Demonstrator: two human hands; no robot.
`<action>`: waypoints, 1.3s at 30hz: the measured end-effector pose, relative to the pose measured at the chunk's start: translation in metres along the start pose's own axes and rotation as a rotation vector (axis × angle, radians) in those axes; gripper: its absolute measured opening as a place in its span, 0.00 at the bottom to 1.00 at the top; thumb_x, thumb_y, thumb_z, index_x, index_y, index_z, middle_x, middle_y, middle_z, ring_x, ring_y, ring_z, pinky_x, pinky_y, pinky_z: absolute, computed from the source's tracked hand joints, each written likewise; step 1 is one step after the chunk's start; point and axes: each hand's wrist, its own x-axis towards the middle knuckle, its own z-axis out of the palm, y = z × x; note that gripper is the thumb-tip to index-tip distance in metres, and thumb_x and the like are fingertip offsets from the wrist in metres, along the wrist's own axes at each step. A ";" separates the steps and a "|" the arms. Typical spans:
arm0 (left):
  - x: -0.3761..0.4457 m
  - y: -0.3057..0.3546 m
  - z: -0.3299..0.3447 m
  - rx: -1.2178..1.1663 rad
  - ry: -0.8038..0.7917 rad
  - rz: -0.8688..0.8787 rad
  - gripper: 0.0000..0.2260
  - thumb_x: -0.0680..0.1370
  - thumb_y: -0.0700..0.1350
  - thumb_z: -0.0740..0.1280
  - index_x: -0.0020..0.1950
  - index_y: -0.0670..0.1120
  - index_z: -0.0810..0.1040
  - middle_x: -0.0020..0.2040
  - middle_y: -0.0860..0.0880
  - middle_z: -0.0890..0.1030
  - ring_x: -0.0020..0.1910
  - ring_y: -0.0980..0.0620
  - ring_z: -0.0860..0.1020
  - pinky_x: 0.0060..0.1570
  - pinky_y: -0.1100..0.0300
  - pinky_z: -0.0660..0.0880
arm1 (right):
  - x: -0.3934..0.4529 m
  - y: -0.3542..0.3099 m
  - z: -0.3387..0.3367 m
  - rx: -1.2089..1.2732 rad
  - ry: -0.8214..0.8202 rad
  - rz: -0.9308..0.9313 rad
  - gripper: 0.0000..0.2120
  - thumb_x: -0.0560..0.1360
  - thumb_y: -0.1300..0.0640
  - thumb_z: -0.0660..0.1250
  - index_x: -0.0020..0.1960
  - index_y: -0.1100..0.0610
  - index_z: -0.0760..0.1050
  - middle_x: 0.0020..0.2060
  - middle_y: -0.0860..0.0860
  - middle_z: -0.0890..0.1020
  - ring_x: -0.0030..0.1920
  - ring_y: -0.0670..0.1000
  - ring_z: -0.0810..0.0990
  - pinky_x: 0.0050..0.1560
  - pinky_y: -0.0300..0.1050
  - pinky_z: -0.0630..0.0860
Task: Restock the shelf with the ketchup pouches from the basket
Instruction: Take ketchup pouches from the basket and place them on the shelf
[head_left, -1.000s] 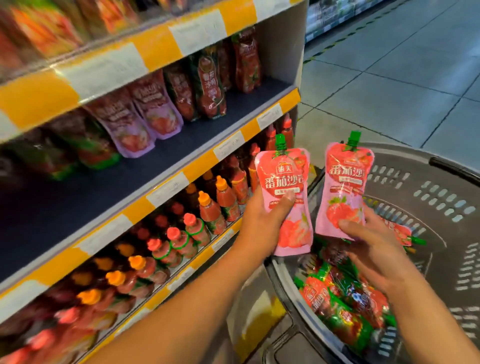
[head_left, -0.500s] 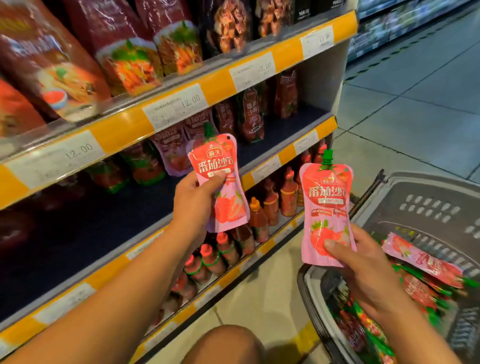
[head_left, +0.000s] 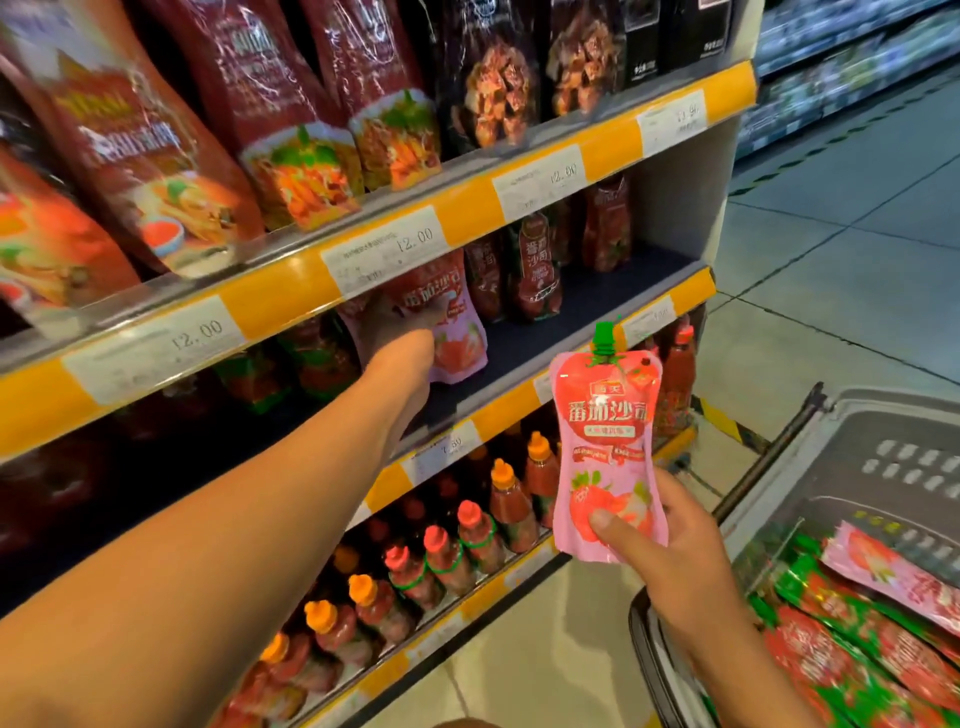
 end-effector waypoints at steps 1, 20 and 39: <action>0.005 -0.001 0.002 0.080 0.043 0.020 0.33 0.71 0.58 0.77 0.72 0.46 0.76 0.70 0.43 0.80 0.64 0.44 0.81 0.64 0.48 0.78 | 0.001 0.001 0.000 -0.015 -0.009 -0.001 0.21 0.70 0.57 0.77 0.62 0.52 0.81 0.52 0.52 0.89 0.53 0.53 0.88 0.51 0.47 0.85; 0.000 -0.002 0.014 0.329 0.306 0.401 0.25 0.77 0.51 0.73 0.74 0.47 0.75 0.71 0.45 0.78 0.71 0.42 0.75 0.71 0.50 0.71 | 0.003 0.010 -0.001 -0.137 -0.060 0.047 0.24 0.69 0.55 0.81 0.63 0.49 0.81 0.52 0.49 0.89 0.53 0.51 0.88 0.53 0.52 0.86; -0.002 -0.021 0.017 0.463 0.303 0.352 0.23 0.79 0.41 0.70 0.74 0.49 0.74 0.71 0.45 0.78 0.71 0.40 0.75 0.71 0.44 0.72 | 0.003 0.006 -0.001 -0.132 -0.043 0.091 0.22 0.72 0.61 0.81 0.63 0.49 0.81 0.51 0.49 0.89 0.53 0.51 0.88 0.55 0.53 0.86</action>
